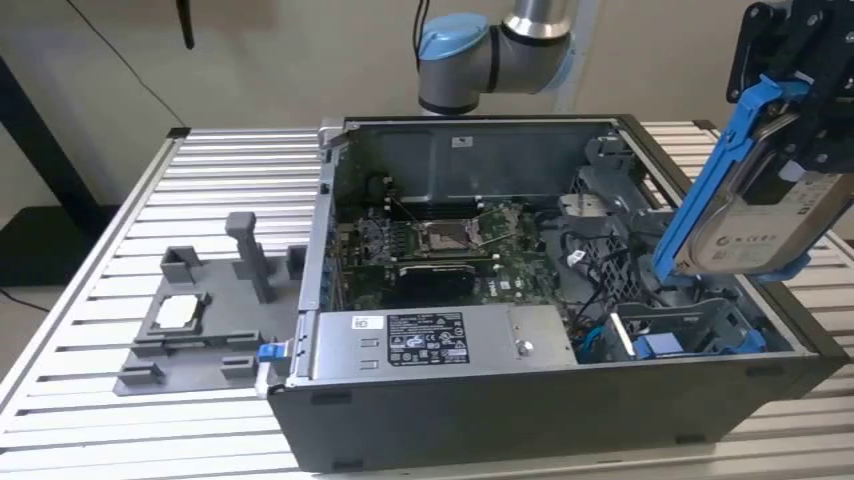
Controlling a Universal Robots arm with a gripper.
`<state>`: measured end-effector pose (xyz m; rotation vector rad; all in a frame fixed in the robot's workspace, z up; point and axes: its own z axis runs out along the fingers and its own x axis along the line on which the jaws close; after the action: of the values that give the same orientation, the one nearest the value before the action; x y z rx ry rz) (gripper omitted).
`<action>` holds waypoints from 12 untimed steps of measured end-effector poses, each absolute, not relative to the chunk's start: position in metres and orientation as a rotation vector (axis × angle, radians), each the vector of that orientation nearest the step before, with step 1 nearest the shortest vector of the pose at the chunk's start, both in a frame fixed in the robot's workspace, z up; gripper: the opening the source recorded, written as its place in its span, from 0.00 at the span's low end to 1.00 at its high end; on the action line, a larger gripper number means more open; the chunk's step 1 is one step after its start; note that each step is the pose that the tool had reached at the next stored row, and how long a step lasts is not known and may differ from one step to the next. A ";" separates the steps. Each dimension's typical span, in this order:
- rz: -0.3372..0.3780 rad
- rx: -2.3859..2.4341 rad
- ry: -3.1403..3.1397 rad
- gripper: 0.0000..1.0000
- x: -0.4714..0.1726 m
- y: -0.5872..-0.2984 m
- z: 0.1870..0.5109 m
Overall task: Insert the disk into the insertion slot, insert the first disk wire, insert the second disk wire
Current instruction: 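Insert the disk into the insertion slot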
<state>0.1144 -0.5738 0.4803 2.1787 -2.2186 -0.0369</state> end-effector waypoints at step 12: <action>-0.037 2.180 -2.218 0.33 0.114 -0.574 0.463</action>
<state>0.1144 -0.5742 0.4631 2.1795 -2.2176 -0.0370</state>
